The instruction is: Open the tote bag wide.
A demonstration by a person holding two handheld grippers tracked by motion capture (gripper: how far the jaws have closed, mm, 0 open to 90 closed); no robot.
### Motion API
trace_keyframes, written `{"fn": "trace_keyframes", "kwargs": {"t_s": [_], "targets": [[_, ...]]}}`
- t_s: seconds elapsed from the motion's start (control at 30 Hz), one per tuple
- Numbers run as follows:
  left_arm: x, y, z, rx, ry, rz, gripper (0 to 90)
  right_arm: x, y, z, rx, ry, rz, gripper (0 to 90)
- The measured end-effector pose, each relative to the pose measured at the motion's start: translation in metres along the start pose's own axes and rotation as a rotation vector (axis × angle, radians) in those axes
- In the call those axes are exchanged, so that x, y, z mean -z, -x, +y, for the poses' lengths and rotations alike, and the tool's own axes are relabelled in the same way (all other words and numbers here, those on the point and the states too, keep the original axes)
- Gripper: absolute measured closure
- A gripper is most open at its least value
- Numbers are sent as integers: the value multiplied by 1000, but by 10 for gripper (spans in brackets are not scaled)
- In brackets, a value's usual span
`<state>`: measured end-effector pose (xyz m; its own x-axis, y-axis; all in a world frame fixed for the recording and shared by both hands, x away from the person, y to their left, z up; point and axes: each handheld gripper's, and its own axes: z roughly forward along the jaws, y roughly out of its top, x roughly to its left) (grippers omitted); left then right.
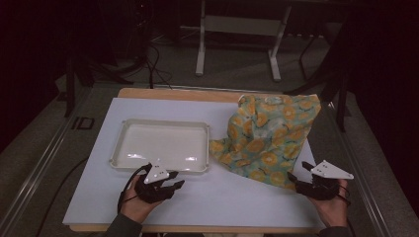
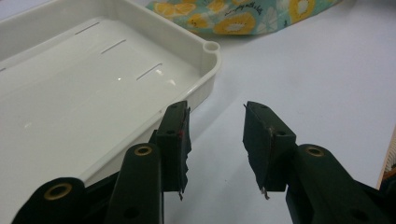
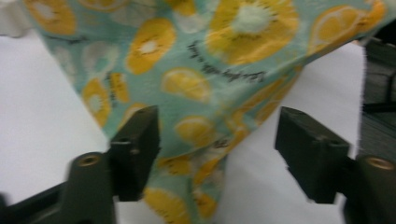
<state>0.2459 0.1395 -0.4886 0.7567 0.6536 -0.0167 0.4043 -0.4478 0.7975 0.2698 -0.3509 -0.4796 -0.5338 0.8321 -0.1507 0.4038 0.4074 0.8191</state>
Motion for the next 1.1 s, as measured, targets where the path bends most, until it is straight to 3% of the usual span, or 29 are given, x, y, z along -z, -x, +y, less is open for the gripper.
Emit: {"fn": "trace_keyframes", "kwargs": {"t_s": [0.1, 0.23, 0.4, 0.6, 0.93, 1.1], "targets": [[-1, -1, 1, 2, 0, -4, 598, -3, 2, 3, 3, -9, -40, 189], [-1, -2, 2, 1, -2, -4, 598, -7, 6, 7, -17, -1, -30, 175], [-1, -4, 4, -1, 0, -11, 598, -10, 12, 12, -59, -16, 34, 327], [-2, -5, 8, -15, -5, -12, 598, -11, 27, 17, -161, 22, 86, 455], [-7, -6, 20, -31, 0, -24, 598, -18, 35, 23, -220, -5, 134, 638], [-10, -7, 26, -38, 5, -35, 599, -19, 34, 22, -194, -4, 145, 813]]}}
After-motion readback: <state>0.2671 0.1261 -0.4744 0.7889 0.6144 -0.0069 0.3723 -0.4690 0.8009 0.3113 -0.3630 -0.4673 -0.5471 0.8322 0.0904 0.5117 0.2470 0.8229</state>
